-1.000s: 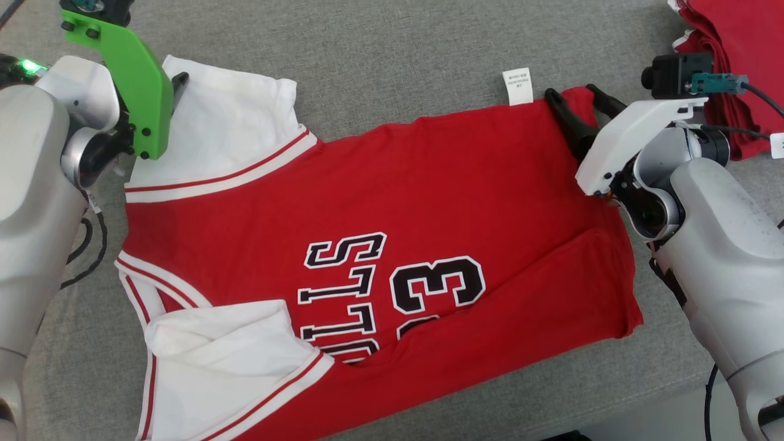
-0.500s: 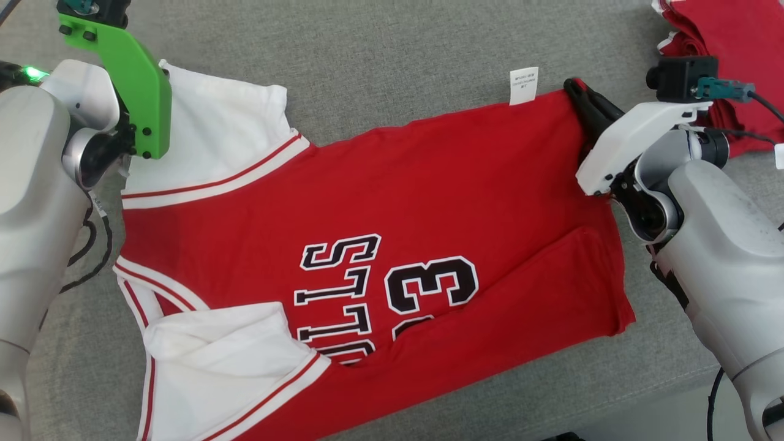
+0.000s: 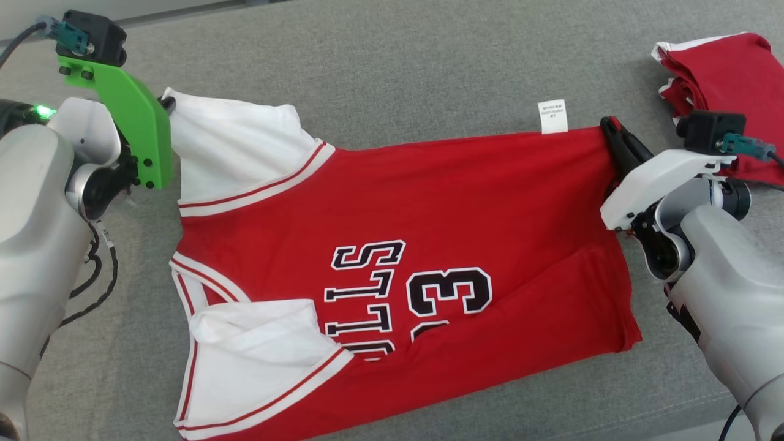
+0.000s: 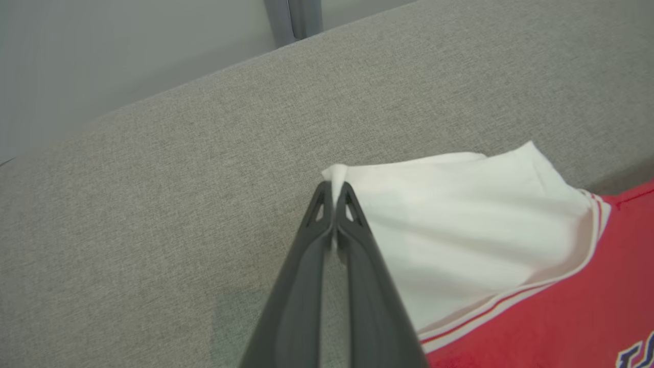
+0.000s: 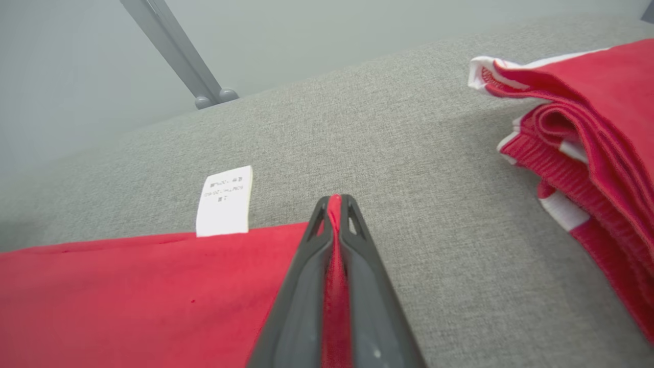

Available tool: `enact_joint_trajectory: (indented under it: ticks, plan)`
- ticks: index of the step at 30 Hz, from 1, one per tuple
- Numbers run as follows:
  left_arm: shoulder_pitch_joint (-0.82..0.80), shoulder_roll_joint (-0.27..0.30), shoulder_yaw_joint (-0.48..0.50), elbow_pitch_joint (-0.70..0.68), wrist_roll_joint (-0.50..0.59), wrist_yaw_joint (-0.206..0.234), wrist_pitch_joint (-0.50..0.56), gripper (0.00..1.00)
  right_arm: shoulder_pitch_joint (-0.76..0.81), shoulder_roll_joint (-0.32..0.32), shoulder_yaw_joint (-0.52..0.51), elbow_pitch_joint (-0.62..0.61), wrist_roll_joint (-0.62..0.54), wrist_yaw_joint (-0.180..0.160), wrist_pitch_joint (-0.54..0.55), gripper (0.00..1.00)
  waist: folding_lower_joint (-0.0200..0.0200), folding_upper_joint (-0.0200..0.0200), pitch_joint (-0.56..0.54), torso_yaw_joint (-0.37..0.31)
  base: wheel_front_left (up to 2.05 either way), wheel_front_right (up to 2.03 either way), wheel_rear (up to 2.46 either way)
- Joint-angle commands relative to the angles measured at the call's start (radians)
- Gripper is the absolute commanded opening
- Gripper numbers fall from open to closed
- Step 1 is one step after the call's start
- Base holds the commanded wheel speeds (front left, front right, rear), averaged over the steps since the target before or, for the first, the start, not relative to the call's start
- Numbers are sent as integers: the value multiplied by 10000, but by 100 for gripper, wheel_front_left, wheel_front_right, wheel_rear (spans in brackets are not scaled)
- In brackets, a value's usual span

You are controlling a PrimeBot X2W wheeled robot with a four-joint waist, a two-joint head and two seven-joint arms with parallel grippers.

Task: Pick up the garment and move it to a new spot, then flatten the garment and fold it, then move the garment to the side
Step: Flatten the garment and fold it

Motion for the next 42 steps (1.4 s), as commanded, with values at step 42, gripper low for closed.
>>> enact_joint_trajectory:
  ticks: [42]
  plan:
    - [3319, 2796, -1954, -7028, -4873, 1092, 6242, 0, 856, -2537, 3943, -976, 1895, -3, 2462, 0, 0, 0, -2514, 1117, 0, 0, 0]
